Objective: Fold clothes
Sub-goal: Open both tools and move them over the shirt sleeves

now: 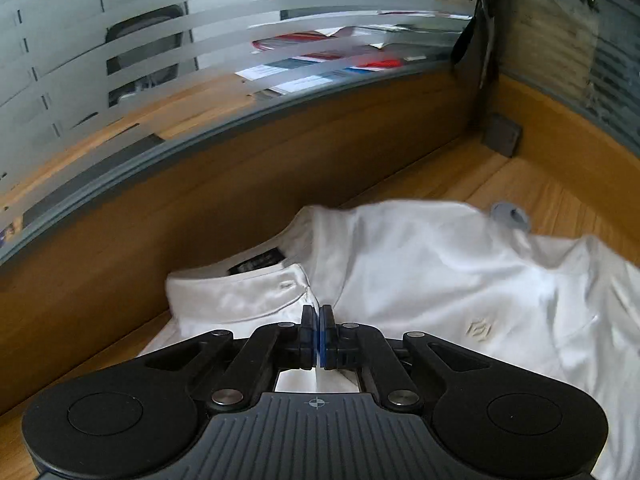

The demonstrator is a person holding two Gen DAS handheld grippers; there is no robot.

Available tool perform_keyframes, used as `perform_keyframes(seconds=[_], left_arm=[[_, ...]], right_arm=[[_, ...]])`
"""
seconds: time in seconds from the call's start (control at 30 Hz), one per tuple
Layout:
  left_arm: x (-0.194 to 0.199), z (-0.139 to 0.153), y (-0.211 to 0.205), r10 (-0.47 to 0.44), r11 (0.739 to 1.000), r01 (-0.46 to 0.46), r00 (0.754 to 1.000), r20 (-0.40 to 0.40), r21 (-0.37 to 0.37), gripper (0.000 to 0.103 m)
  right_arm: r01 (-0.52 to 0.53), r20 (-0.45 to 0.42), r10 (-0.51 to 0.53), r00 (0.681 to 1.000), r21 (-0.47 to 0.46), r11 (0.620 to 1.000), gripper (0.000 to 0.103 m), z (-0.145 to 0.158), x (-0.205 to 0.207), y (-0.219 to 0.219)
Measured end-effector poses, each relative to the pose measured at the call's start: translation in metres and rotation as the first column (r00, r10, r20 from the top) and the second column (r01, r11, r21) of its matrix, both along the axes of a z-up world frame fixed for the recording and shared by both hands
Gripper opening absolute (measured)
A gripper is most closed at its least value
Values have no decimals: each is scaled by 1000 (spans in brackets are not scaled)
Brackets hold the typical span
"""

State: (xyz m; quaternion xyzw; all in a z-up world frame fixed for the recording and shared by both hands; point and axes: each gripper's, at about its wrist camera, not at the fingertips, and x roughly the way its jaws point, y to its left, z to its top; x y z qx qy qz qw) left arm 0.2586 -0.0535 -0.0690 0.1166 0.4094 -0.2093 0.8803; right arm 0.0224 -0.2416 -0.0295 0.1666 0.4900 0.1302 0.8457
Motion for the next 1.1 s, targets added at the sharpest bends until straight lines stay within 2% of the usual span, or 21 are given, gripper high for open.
perform_keyframes(seconds=[0.07, 0.13, 0.2, 0.3, 0.5, 0.73, 0.9, 1.1], left_arm=[[9, -11, -8, 8, 999, -7, 999, -33, 40, 6], [12, -12, -10, 20, 999, -18, 999, -43, 36, 18], [14, -11, -11, 31, 999, -30, 998, -48, 25, 42], [14, -5, -14, 26, 1000, -26, 999, -47, 4, 53], [6, 14, -32, -31, 999, 29, 996, -78, -26, 65], [-7, 25, -71, -118, 993, 116, 989, -91, -26, 73], [-15, 28, -114, -205, 978, 207, 975, -87, 12, 79], [-21, 22, -172, -306, 947, 313, 948, -87, 73, 84]], right_arm=[[32, -5, -32, 999, -8, 999, 40, -1, -9, -3], [74, -7, -74, 997, -29, 997, 41, -2, -19, -8], [121, -5, -122, 993, -58, 991, 47, -2, -31, -15], [193, -7, -195, 981, -111, 975, 48, -6, -52, -29], [343, -30, -357, 934, -211, 915, 48, -24, -96, -68], [496, -53, -532, 845, -294, 817, 48, -61, -143, -131], [469, -89, -518, 851, -315, 825, 48, -87, -154, -164], [464, -99, -513, 853, -309, 830, 49, -98, -155, -191]])
